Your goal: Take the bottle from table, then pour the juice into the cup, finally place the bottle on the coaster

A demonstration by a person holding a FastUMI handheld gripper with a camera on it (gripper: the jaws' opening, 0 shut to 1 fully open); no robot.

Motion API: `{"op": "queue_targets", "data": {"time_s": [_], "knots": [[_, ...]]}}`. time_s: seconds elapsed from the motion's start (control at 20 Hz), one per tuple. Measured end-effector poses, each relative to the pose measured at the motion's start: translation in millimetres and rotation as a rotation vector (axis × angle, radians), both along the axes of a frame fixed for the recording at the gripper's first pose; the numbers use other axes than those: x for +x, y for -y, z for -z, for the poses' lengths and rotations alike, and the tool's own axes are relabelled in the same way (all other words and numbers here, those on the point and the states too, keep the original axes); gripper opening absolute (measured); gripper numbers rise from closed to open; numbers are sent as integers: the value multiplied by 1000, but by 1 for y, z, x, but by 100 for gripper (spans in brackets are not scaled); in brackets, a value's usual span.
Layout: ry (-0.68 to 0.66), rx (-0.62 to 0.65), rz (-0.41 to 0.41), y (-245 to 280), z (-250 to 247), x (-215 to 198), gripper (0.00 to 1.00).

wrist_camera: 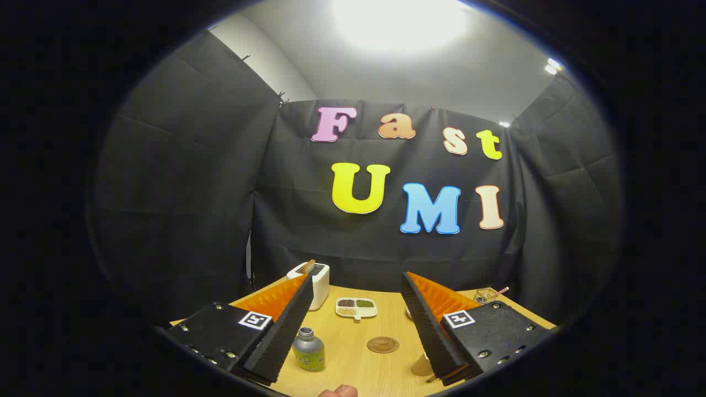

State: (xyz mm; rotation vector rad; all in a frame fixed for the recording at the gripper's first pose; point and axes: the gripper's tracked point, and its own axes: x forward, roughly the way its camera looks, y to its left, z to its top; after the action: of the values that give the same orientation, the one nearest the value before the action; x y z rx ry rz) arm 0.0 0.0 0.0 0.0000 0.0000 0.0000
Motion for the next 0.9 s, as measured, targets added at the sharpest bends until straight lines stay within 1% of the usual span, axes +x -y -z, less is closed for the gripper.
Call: {"op": "queue_targets", "data": {"time_s": [0.25, 0.45, 0.65, 0.9], "knots": [[-5, 18, 7, 8, 8, 7, 98], [-3, 46, 47, 21, 9, 11, 98], [-2, 74, 67, 30, 12, 15, 98], [24, 57, 80, 35, 11, 17, 98]]}}
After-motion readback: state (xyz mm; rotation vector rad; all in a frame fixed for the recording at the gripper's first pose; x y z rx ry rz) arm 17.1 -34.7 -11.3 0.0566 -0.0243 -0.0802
